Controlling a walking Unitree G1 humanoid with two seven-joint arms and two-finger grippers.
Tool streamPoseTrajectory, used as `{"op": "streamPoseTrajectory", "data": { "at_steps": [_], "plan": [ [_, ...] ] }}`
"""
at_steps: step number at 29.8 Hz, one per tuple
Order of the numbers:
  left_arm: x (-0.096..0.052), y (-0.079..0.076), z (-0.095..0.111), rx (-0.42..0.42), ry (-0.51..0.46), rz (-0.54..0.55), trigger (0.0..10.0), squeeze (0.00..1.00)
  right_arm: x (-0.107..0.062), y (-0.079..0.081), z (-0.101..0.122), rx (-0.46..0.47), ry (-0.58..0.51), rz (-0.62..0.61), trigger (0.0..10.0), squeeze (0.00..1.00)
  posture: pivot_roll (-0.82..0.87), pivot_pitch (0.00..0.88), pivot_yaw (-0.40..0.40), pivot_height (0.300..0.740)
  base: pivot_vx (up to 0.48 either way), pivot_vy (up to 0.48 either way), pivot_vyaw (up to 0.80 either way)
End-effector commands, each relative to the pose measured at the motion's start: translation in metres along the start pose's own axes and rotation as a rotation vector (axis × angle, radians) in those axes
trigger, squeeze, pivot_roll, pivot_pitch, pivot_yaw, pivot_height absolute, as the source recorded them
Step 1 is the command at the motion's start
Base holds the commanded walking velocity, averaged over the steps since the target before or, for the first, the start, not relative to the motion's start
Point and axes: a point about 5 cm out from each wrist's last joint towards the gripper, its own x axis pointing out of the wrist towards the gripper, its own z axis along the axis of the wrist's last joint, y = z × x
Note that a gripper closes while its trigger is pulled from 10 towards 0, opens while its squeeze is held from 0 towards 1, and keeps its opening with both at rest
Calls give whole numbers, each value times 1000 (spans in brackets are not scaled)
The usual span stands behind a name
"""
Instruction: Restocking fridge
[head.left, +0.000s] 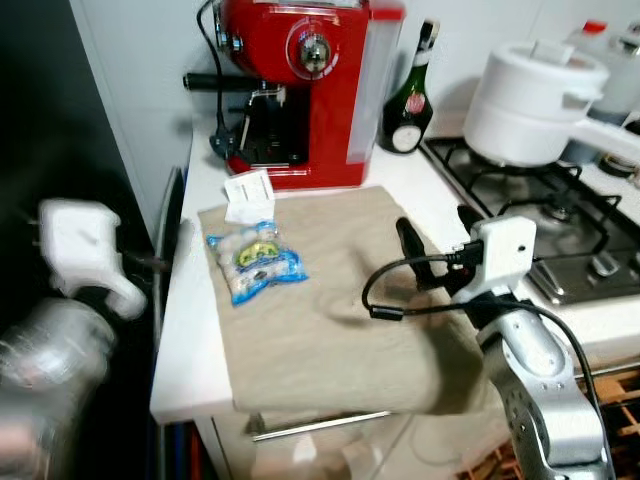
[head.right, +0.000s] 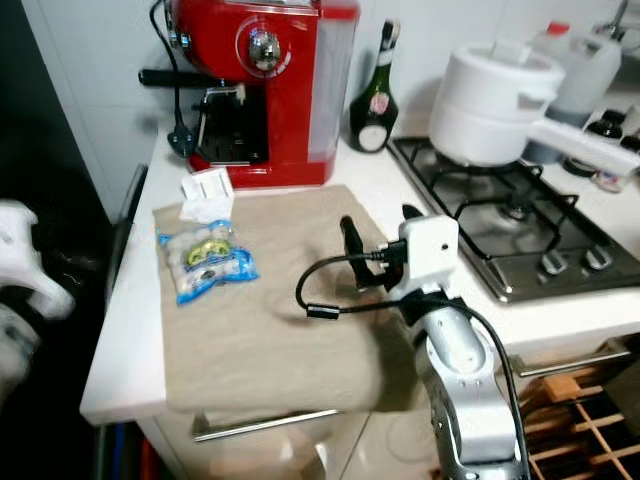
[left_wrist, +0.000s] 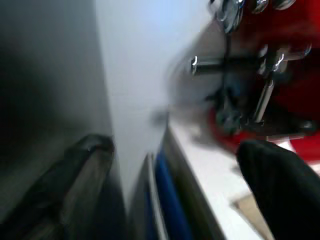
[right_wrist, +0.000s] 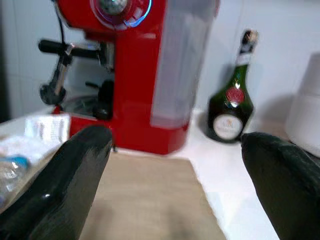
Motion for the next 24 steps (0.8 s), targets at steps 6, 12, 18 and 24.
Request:
{"op": "streamPoseTrajectory", "data": {
  "at_steps": [6, 12, 18, 24],
  "plan": [
    [23, -12, -7, 3, 34, -57, 10000, 0, 4, 5, 2, 10, -16, 5, 10000, 110, -32, 0, -35, 740, 0, 0, 0],
    [40, -48, -5, -58, 25, -234, 10000, 0, 4, 7, 1, 16, -20, 0, 10000, 106, -45, 0, -25, 740, 0, 0, 0],
    [34, -90, -7, -138, 69, -433, 10000, 0, 1, 8, 0, 14, -15, -6, 10000, 110, -55, 0, -16, 740, 0, 0, 0],
    [52, -75, -12, -106, 53, -332, 10000, 0, 0, 8, -2, 20, -5, -7, 10000, 106, -57, 0, -15, 740, 0, 0, 0]
  ]
}}
